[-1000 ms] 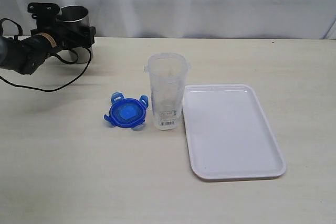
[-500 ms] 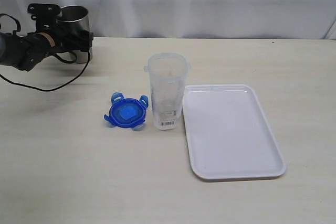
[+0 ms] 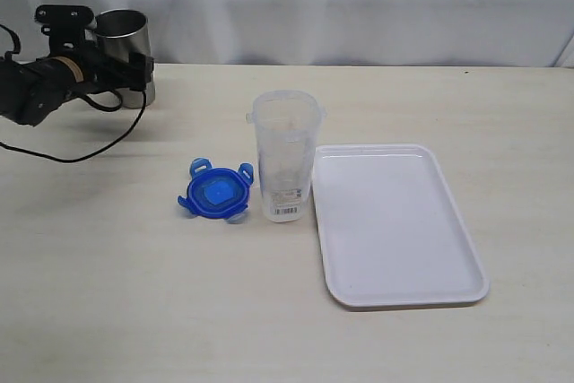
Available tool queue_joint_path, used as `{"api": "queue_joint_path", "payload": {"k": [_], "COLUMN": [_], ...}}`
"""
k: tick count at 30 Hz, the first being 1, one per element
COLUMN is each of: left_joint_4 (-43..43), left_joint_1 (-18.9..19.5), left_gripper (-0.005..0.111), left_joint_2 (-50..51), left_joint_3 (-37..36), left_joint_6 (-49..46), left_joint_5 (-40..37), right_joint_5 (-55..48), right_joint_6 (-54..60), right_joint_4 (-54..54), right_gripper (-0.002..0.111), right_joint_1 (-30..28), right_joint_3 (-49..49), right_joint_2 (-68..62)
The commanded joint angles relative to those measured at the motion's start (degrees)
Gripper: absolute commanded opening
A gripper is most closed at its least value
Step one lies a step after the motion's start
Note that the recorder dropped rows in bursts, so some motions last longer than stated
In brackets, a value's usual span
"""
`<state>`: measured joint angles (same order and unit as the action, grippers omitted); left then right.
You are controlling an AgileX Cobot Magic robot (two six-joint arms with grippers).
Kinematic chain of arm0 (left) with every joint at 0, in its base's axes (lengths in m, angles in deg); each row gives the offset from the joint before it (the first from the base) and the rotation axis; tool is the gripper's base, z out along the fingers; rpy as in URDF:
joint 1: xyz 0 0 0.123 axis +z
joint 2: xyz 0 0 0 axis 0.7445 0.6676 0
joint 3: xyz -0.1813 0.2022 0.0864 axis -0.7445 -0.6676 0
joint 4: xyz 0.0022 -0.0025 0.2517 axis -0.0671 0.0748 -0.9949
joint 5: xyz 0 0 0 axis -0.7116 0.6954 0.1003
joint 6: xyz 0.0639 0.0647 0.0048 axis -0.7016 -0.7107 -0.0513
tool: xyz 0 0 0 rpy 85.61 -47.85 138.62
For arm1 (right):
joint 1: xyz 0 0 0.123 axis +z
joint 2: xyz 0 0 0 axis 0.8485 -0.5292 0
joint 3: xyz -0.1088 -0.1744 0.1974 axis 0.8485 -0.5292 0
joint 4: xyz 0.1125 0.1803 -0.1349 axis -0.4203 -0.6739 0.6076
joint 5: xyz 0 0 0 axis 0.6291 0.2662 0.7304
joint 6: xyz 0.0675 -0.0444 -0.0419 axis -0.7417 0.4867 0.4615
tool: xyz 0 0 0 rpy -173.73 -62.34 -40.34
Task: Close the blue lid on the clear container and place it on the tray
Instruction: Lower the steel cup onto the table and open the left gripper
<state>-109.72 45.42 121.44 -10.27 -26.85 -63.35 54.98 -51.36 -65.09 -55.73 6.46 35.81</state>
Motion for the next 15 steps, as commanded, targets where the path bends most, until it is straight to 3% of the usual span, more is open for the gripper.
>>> {"api": "queue_joint_path", "payload": {"k": [1,8,10,11,15], "left_joint_4": [0.57,5.70,5.80,5.70,1.10], "left_joint_1": [-0.01,-0.01,-0.01,-0.01,-0.01], "left_gripper": [0.090,0.090,0.085,0.072,0.043], "left_joint_2": [-2.72,-8.49,-10.24,-12.23,-17.11], "left_joint_3": [-3.68,-11.49,-13.34,-14.90,-19.00], "left_joint_6": [0.23,-0.20,-0.20,-0.20,1.63], "left_joint_5": [1.99,1.34,0.52,-1.66,-7.00], "right_joint_5": [0.01,0.01,0.01,0.01,0.01], "right_joint_6": [-0.06,-0.06,-0.06,-0.06,-0.06], "right_joint_4": [-0.04,-0.04,-0.04,-0.04,-0.04], "right_gripper": [0.005,0.005,0.005,0.005,0.005], "right_joint_1": [-0.24,-0.24,-0.24,-0.24,-0.24], "right_joint_3": [-0.10,-0.10,-0.10,-0.10,-0.10], "right_joint_2": [0.25,0.25,0.25,0.25,0.25]}}
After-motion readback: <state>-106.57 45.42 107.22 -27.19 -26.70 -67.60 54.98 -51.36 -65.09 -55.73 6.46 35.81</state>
